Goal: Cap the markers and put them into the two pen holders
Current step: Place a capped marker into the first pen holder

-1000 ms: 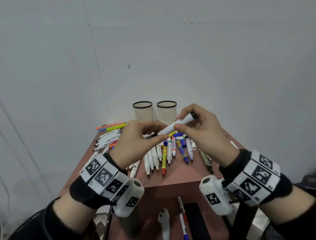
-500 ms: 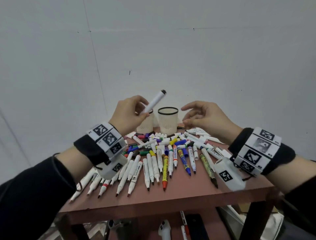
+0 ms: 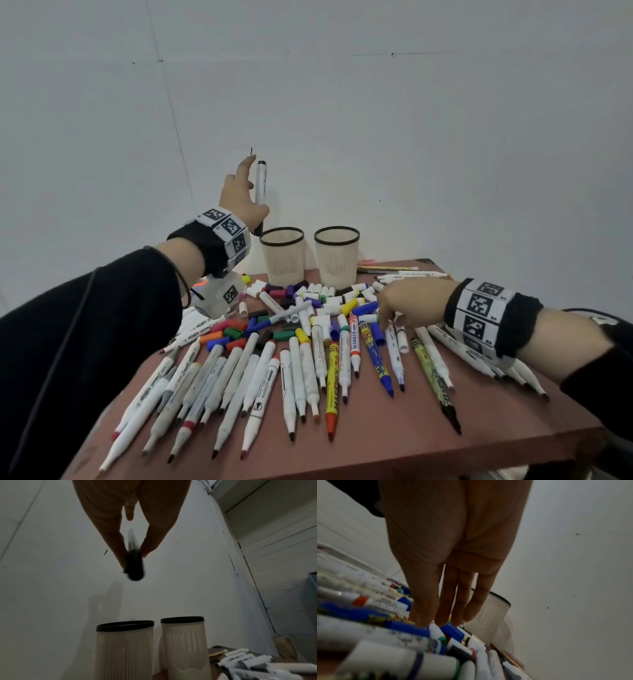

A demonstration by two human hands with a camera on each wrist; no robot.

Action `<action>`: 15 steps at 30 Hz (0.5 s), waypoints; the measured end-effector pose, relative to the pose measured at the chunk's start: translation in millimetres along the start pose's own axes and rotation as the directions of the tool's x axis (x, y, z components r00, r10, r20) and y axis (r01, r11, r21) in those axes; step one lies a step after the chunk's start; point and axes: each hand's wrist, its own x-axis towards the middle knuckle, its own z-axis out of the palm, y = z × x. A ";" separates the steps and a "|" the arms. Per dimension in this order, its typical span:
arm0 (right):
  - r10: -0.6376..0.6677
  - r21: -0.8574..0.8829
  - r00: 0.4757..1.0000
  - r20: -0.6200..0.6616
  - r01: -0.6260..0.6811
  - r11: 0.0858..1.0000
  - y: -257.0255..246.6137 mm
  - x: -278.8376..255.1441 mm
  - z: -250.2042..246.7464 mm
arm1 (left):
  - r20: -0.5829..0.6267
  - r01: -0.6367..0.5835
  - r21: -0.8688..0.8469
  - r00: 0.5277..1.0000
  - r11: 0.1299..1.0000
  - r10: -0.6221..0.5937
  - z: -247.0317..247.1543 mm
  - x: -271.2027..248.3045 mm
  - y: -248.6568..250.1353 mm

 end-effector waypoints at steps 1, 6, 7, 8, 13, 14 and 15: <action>-0.002 -0.025 1.000 0.021 0.002 1.000 2.2 3.9 2.1 | 0.001 0.015 -0.020 1.000 1.000 -0.015 3.6 5.1 -1.5; -0.049 -0.082 0.997 0.054 0.053 0.995 11.8 19.5 5.0 | 0.024 0.003 -0.059 1.000 0.998 -0.002 20.9 20.6 -7.1; -0.062 -0.084 0.996 0.059 0.067 0.994 13.6 22.4 5.2 | 0.021 -0.008 -0.067 1.000 0.998 0.010 24.8 22.8 -8.2; -0.073 -0.084 0.995 0.064 0.078 0.993 15.2 25.1 5.7 | 0.021 -0.018 -0.078 1.000 0.997 0.019 28.6 24.7 -8.9; -0.099 -0.085 0.990 0.097 0.107 0.991 20.5 35.3 8.5 | -0.016 -0.014 -0.132 1.000 0.991 0.012 47.3 30.6 -13.3; -0.104 -0.085 0.990 0.096 0.113 0.990 21.7 35.9 8.2 | -0.036 -0.005 -0.141 0.999 0.990 0.000 49.9 31.7 -14.8; -0.109 -0.078 0.990 0.091 0.116 0.990 22.9 36.0 7.3 | -0.059 0.007 -0.145 0.998 0.989 -0.016 52.2 33.1 -17.5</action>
